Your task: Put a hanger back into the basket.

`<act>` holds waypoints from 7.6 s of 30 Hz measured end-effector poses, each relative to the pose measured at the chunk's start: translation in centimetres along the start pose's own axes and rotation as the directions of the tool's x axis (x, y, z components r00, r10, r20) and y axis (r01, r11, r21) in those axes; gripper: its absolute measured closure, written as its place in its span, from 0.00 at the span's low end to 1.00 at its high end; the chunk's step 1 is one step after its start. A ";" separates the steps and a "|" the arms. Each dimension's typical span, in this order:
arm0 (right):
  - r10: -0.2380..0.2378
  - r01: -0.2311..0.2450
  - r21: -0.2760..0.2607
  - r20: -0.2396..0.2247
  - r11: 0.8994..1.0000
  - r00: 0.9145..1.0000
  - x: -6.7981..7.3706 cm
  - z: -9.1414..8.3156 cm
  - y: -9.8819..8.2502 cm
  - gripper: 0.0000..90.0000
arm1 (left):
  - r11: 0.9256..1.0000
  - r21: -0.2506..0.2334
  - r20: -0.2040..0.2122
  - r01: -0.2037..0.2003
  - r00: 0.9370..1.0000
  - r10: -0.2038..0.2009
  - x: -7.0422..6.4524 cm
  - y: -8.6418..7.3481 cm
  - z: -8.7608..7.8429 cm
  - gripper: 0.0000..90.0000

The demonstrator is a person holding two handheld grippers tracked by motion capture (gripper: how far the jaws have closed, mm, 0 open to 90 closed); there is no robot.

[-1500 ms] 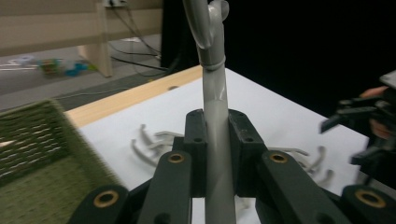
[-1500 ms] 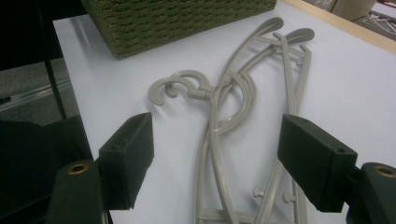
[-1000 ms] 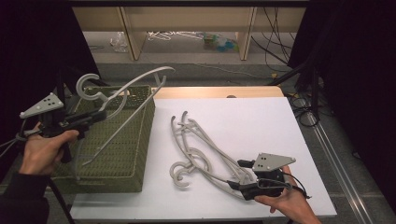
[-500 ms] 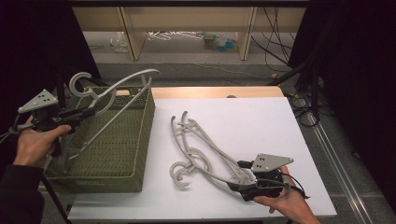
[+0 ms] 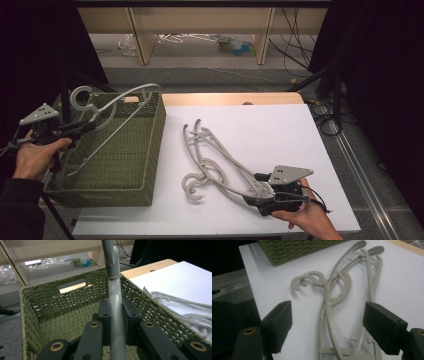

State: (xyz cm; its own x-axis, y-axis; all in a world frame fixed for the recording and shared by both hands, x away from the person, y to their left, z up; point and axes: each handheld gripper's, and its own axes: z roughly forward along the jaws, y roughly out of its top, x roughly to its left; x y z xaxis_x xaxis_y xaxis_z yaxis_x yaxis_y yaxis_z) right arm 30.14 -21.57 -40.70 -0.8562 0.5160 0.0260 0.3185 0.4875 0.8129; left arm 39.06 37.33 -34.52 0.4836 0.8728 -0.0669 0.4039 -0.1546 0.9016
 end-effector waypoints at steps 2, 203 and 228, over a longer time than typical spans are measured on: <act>0.003 -0.003 0.002 0.000 1.000 1.000 0.0 0.0 0.0 0.27 | 1.000 0.011 -0.005 0.001 1.000 -0.001 0.2 -0.3 0.0 0.87; -0.196 0.294 0.337 -0.295 0.895 0.935 -0.9 4.6 2.4 0.91 | 0.970 -0.036 0.385 -0.242 0.892 0.237 -24.3 -8.5 6.3 0.33; -0.212 0.344 0.288 -0.406 0.894 0.889 0.1 3.4 3.1 0.91 | 0.819 0.003 0.481 -0.573 0.719 0.501 -26.7 -8.7 9.2 0.51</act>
State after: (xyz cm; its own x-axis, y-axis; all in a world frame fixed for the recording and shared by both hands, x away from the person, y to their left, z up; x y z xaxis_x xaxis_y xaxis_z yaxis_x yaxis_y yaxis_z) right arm 32.46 -17.60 -40.18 -0.9938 0.0698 0.0868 0.1070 0.8159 0.5682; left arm 29.83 11.14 -44.50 0.9239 0.3272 0.1983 0.0561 -0.6285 0.7758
